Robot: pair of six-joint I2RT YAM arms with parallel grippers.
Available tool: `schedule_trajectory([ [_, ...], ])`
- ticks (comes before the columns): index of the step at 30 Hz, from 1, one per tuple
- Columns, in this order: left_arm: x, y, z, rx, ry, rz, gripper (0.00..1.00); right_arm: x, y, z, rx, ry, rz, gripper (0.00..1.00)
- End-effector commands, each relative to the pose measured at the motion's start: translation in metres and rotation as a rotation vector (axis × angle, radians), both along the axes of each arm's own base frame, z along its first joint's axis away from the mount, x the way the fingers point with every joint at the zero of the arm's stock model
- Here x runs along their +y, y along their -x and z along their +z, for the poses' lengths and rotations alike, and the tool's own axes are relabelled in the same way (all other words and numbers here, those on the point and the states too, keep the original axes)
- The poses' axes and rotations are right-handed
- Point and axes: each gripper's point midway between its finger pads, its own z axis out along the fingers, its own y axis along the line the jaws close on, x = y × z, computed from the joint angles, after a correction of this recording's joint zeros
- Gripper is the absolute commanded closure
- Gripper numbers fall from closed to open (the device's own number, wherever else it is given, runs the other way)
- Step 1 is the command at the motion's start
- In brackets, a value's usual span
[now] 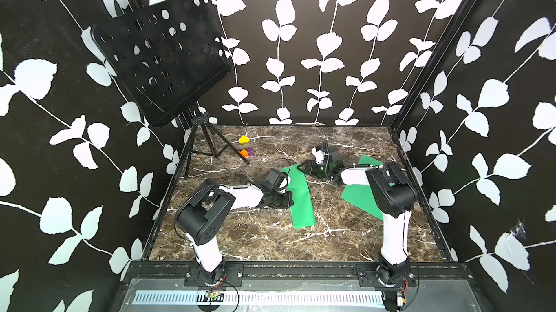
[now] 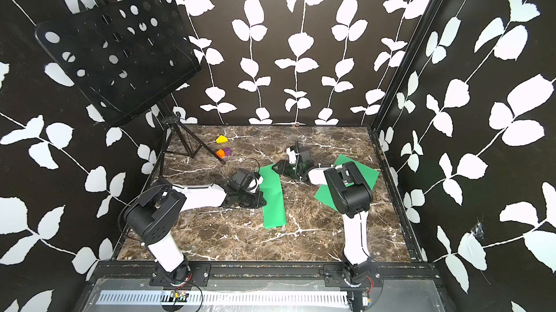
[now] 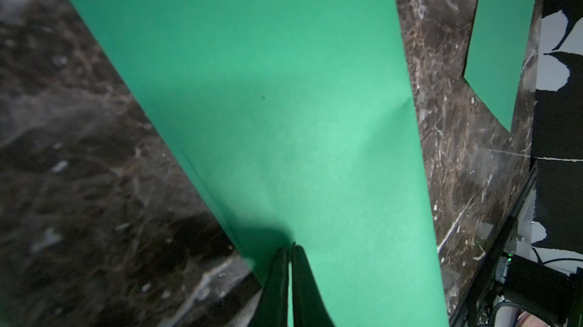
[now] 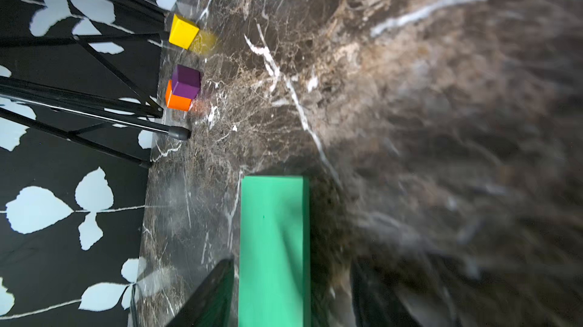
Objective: Fold the rectangular paper in half along the long edge
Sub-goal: Fold the paper at the center of the board.
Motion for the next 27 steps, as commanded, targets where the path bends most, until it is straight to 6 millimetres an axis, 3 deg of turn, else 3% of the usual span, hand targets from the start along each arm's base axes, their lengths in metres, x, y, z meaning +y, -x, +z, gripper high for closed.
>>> schedule_trajectory([
  [1, 0.047, 0.032, -0.049, 0.129, -0.232, 0.019, 0.9, -0.007, 0.022, 0.006, 0.013, -0.021, 0.016, 0.41],
  [9, 0.047, 0.031, -0.05, 0.137, -0.24, 0.018, 0.9, -0.018, 0.077, 0.007, 0.09, -0.046, 0.012, 0.46],
  [14, 0.047, 0.03, -0.05, 0.138, -0.243, 0.017, 0.9, -0.016, 0.093, 0.007, 0.109, -0.048, 0.016, 0.6],
  [18, 0.047, 0.031, -0.051, 0.141, -0.246, 0.016, 0.9, -0.014, 0.095, 0.004, 0.126, -0.054, 0.011, 0.78],
  [20, 0.048, 0.031, -0.05, 0.139, -0.246, 0.015, 0.9, -0.014, 0.096, 0.002, 0.133, -0.056, 0.013, 0.96],
  [21, 0.048, 0.031, -0.05, 0.139, -0.249, 0.015, 0.9, -0.015, 0.097, 0.0, 0.135, -0.052, 0.011, 1.0],
  [25, 0.049, 0.032, -0.051, 0.141, -0.25, 0.014, 0.9, -0.018, 0.101, 0.0, 0.139, -0.041, 0.002, 0.99],
  [27, 0.049, 0.032, -0.051, 0.142, -0.253, 0.014, 0.9, -0.02, 0.104, 0.0, 0.138, -0.04, -0.001, 0.66],
])
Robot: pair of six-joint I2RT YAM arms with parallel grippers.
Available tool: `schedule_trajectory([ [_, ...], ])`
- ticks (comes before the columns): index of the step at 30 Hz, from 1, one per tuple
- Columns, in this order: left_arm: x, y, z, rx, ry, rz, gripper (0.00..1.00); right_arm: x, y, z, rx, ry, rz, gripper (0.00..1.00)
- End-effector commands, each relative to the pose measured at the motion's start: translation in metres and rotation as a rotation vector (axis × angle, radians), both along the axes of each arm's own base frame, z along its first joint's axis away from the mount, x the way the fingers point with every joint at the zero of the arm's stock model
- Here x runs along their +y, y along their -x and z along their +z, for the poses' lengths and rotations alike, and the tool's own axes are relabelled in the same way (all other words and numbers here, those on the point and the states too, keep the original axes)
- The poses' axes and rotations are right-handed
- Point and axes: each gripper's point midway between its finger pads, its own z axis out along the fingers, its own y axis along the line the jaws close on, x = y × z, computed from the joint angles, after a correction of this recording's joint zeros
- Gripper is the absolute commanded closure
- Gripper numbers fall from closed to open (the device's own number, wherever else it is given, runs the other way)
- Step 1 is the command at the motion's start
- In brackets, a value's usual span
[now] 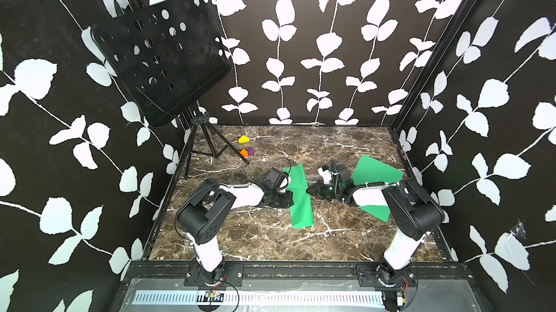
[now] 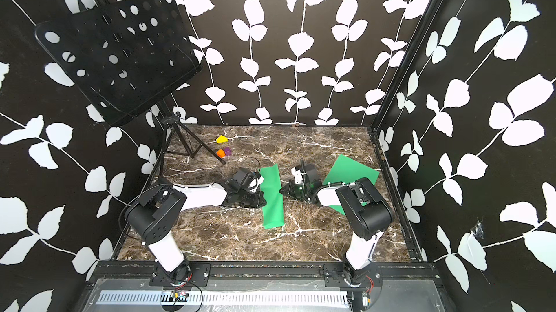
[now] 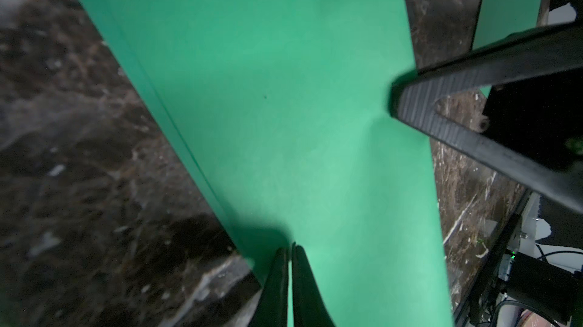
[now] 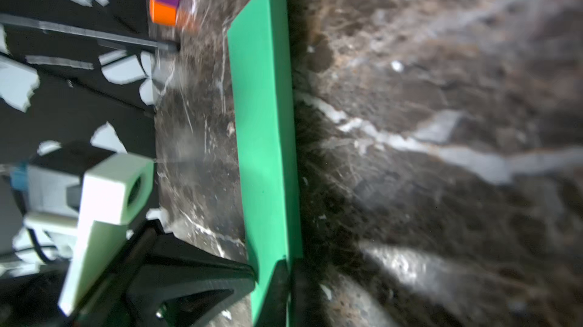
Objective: Fold the rectangular paper in half along the long edge
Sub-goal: Fold the paper at the center of the board.
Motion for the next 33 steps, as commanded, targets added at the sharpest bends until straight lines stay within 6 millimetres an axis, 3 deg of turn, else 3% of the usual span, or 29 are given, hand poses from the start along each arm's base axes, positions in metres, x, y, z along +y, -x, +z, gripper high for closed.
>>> schedule_trajectory([
  [1, 0.049, 0.032, -0.051, 0.135, -0.239, 0.026, 0.9, 0.0, 0.003, 0.01, -0.026, -0.016, -0.006, 0.6],
  [5, 0.048, 0.032, -0.051, 0.132, -0.236, 0.026, 0.9, -0.001, 0.014, 0.008, -0.008, -0.023, -0.001, 0.58],
  [7, 0.048, 0.031, -0.05, 0.13, -0.235, 0.026, 0.9, -0.001, 0.019, 0.007, -0.002, -0.022, 0.001, 0.66],
  [11, 0.049, 0.032, -0.051, 0.134, -0.236, 0.025, 0.9, -0.003, 0.021, 0.007, 0.001, -0.017, -0.004, 0.97],
  [16, 0.049, 0.032, -0.05, 0.131, -0.237, 0.026, 0.9, -0.004, 0.022, 0.008, 0.002, -0.013, -0.005, 1.0],
  [18, 0.05, 0.032, -0.05, 0.131, -0.239, 0.027, 0.9, -0.003, 0.023, 0.01, 0.003, -0.021, -0.003, 0.7],
  [19, 0.048, 0.031, -0.049, 0.129, -0.235, 0.025, 0.9, -0.003, 0.025, 0.009, 0.006, -0.024, -0.003, 0.6],
  [23, 0.048, 0.031, -0.05, 0.131, -0.237, 0.022, 0.9, -0.001, 0.036, 0.007, 0.026, -0.032, 0.007, 0.56],
  [25, 0.048, 0.031, -0.049, 0.13, -0.238, 0.02, 0.9, -0.001, 0.041, 0.006, 0.034, -0.036, 0.01, 0.66],
  [29, 0.048, 0.031, -0.05, 0.13, -0.24, 0.018, 0.9, -0.004, 0.048, 0.003, 0.041, -0.025, 0.001, 1.0],
  [33, 0.047, 0.03, -0.049, 0.13, -0.238, 0.018, 0.91, -0.005, 0.053, 0.0, 0.051, -0.012, 0.015, 1.0],
])
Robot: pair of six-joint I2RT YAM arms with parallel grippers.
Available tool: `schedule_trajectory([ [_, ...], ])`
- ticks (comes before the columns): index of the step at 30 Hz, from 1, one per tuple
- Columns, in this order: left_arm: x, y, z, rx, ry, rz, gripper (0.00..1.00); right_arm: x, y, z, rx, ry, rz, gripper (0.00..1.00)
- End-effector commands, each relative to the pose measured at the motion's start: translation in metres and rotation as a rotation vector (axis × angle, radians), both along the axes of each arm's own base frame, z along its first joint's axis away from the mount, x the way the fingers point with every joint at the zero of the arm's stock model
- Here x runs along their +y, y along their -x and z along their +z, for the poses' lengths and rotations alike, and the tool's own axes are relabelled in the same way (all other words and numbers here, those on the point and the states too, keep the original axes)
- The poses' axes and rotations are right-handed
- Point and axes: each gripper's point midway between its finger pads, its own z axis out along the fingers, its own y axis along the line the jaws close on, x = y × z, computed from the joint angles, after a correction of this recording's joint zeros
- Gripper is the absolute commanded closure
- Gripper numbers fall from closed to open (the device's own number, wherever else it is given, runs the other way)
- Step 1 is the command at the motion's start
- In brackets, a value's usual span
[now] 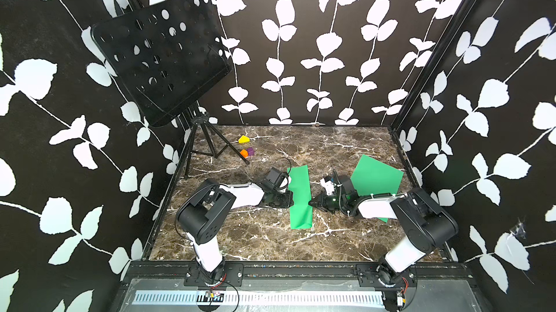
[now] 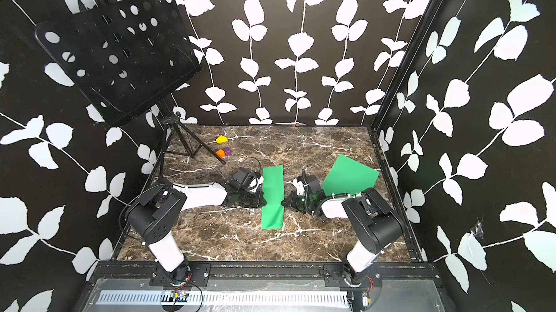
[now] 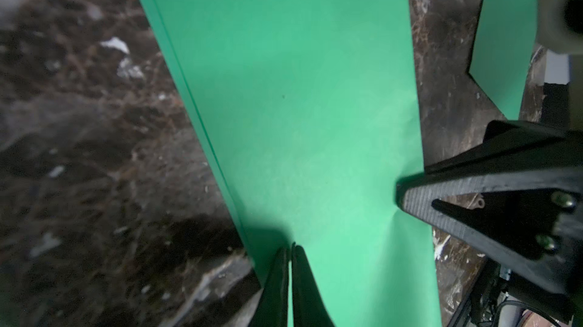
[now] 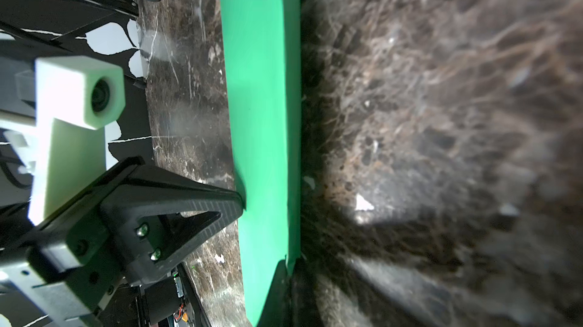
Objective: Fold the rectangular paper in half along the long edge
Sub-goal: Fold the paper at the center of the board.
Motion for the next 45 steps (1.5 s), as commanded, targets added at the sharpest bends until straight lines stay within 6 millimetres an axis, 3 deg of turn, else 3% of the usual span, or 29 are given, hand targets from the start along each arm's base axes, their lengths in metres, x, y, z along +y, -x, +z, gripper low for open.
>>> schedule_trajectory([
  [1, 0.048, 0.031, -0.049, 0.129, -0.236, 0.024, 0.9, 0.003, 0.003, 0.006, -0.012, -0.01, 0.014, 0.9],
  [2, 0.048, 0.03, -0.048, 0.126, -0.236, 0.024, 0.9, 0.005, 0.002, 0.016, -0.035, -0.024, 0.017, 0.7],
  [3, 0.048, 0.03, -0.047, 0.123, -0.236, 0.022, 0.9, 0.004, 0.003, 0.017, -0.04, -0.022, 0.014, 0.59],
  [6, 0.049, 0.03, -0.047, 0.122, -0.241, 0.023, 0.9, 0.004, 0.009, 0.016, -0.033, -0.015, 0.014, 0.55],
  [15, 0.051, 0.032, -0.049, 0.126, -0.245, 0.022, 0.9, 0.002, 0.024, 0.011, -0.007, -0.008, 0.002, 0.78],
  [17, 0.05, 0.031, -0.049, 0.122, -0.244, 0.023, 0.9, 0.001, 0.026, 0.01, -0.005, 0.0, -0.002, 0.97],
  [21, 0.051, 0.032, -0.05, 0.124, -0.248, 0.023, 0.9, 0.0, 0.027, 0.01, -0.003, 0.001, -0.002, 1.0],
  [22, 0.052, 0.032, -0.05, 0.124, -0.248, 0.024, 0.9, 0.001, 0.029, 0.011, 0.001, -0.004, 0.004, 0.92],
  [23, 0.052, 0.032, -0.049, 0.123, -0.248, 0.025, 0.9, 0.002, 0.03, 0.011, 0.004, -0.01, 0.008, 0.72],
  [24, 0.052, 0.032, -0.049, 0.123, -0.248, 0.025, 0.9, 0.003, 0.031, 0.011, 0.005, -0.015, 0.006, 0.62],
  [27, 0.052, 0.032, -0.049, 0.122, -0.249, 0.026, 0.9, 0.004, 0.036, 0.009, 0.018, -0.025, -0.001, 0.58],
  [30, 0.052, 0.032, -0.05, 0.125, -0.25, 0.025, 0.9, 0.005, 0.045, 0.005, 0.034, -0.022, -0.002, 0.67],
  [33, 0.052, 0.032, -0.05, 0.123, -0.251, 0.024, 0.9, 0.004, 0.05, 0.002, 0.04, -0.014, -0.009, 0.95],
  [34, 0.052, 0.032, -0.05, 0.123, -0.249, 0.024, 0.9, 0.003, 0.051, 0.001, 0.042, -0.008, -0.01, 1.0],
  [38, 0.053, 0.033, -0.05, 0.122, -0.251, 0.022, 0.9, -0.001, 0.053, 0.002, 0.039, 0.008, -0.014, 1.0],
  [39, 0.052, 0.032, -0.049, 0.12, -0.249, 0.022, 0.9, 0.0, 0.054, 0.003, 0.038, 0.002, -0.011, 0.92],
  [40, 0.053, 0.032, -0.049, 0.119, -0.251, 0.024, 0.9, 0.001, 0.055, 0.005, 0.035, -0.005, -0.01, 0.76],
  [41, 0.053, 0.032, -0.048, 0.118, -0.25, 0.023, 0.9, 0.002, 0.055, 0.007, 0.031, -0.008, -0.01, 0.66],
  [45, 0.053, 0.032, -0.048, 0.116, -0.253, 0.025, 0.9, 0.002, 0.063, 0.005, 0.043, -0.004, -0.01, 0.61],
])
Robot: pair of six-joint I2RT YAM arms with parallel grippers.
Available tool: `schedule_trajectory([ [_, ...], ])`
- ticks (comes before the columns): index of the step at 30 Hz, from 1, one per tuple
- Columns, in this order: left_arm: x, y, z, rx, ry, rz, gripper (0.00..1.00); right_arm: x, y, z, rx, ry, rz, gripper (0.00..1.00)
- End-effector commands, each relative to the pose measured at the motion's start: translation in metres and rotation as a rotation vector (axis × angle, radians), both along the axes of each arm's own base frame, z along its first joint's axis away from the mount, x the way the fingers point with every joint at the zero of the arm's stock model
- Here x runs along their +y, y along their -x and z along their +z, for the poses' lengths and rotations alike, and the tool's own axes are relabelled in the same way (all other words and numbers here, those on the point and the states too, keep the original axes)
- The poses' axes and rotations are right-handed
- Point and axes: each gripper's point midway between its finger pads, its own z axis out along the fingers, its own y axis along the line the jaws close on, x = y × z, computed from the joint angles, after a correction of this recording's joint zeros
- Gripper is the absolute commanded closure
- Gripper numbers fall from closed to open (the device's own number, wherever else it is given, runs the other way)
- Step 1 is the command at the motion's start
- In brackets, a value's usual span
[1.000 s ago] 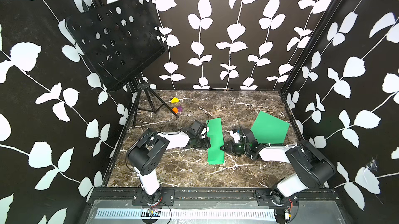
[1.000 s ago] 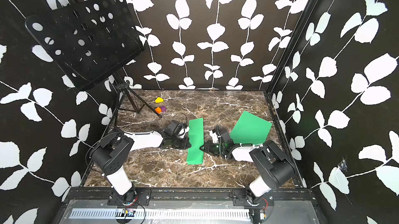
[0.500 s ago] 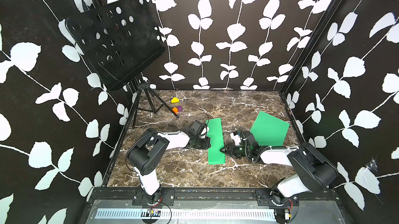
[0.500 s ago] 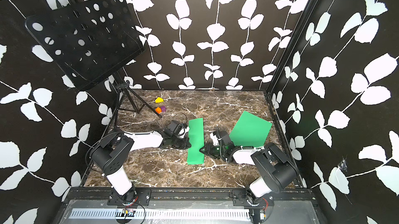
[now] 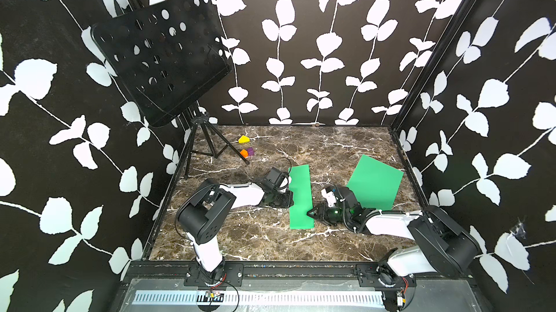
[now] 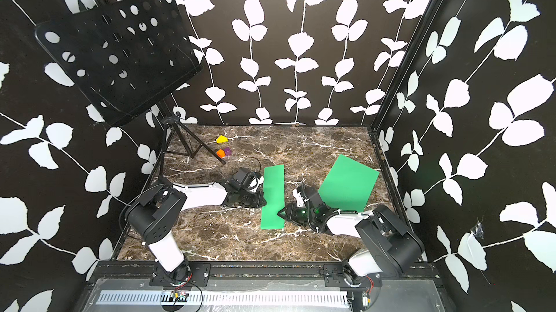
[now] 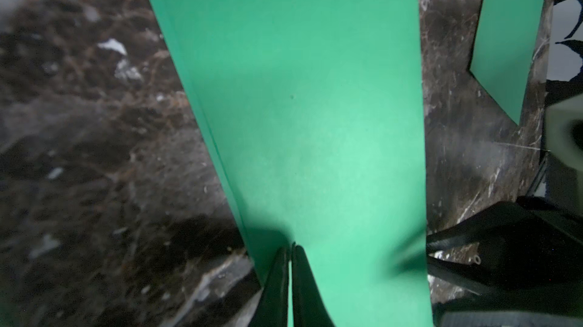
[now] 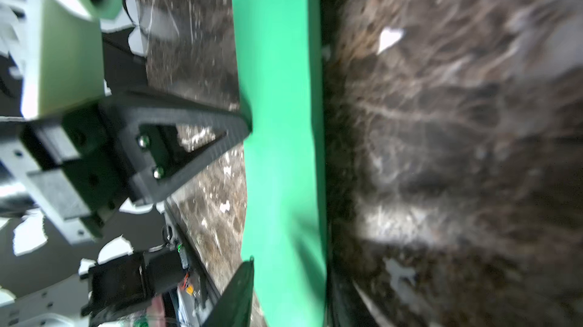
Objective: Fold the rectangular paper in half along the long edge
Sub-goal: Fold the paper at the center of the board.
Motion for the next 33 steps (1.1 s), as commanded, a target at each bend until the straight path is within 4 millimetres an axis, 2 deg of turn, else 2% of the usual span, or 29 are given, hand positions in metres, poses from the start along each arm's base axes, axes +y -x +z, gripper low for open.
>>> schedule_trajectory([
  [1, 0.053, 0.032, -0.048, 0.121, -0.249, 0.033, 0.9, -0.002, 0.006, -0.003, 0.015, 0.004, -0.021, 0.6],
  [6, 0.053, 0.031, -0.048, 0.12, -0.25, 0.035, 0.9, -0.004, 0.015, -0.008, 0.035, 0.003, -0.033, 0.64],
  [8, 0.053, 0.031, -0.047, 0.117, -0.25, 0.034, 0.9, -0.005, 0.017, -0.011, 0.042, 0.005, -0.036, 0.77],
  [10, 0.052, 0.031, -0.047, 0.116, -0.249, 0.033, 0.9, -0.007, 0.018, -0.012, 0.044, 0.012, -0.04, 1.0],
  [15, 0.053, 0.031, -0.046, 0.115, -0.253, 0.032, 0.9, -0.007, 0.02, -0.013, 0.049, 0.014, -0.038, 1.0],
  [16, 0.053, 0.031, -0.046, 0.115, -0.253, 0.033, 0.9, -0.007, 0.021, -0.013, 0.047, 0.013, -0.038, 0.84],
  [17, 0.053, 0.03, -0.046, 0.115, -0.254, 0.033, 0.9, -0.007, 0.021, -0.013, 0.047, 0.013, -0.04, 0.72],
  [18, 0.053, 0.03, -0.045, 0.114, -0.254, 0.031, 0.9, -0.007, 0.022, -0.013, 0.048, 0.011, -0.042, 0.67],
  [20, 0.053, 0.03, -0.046, 0.115, -0.255, 0.033, 0.9, -0.006, 0.025, -0.014, 0.054, 0.007, -0.044, 0.65],
  [23, 0.053, 0.029, -0.045, 0.113, -0.256, 0.031, 0.9, -0.007, 0.03, -0.017, 0.067, 0.011, -0.045, 0.68],
  [25, 0.053, 0.029, -0.045, 0.112, -0.257, 0.03, 0.9, -0.01, 0.032, -0.02, 0.074, 0.018, -0.053, 0.79],
  [27, 0.052, 0.029, -0.045, 0.113, -0.258, 0.028, 0.9, -0.01, 0.033, -0.019, 0.074, 0.018, -0.051, 0.97],
  [28, 0.053, 0.029, -0.045, 0.113, -0.259, 0.028, 0.9, -0.011, 0.034, -0.019, 0.074, 0.021, -0.05, 1.0],
  [32, 0.051, 0.028, -0.045, 0.111, -0.256, 0.028, 0.9, -0.011, 0.034, -0.018, 0.071, 0.036, -0.042, 1.0],
  [33, 0.052, 0.028, -0.045, 0.112, -0.257, 0.028, 0.9, -0.011, 0.033, -0.017, 0.066, 0.038, -0.041, 0.92],
])
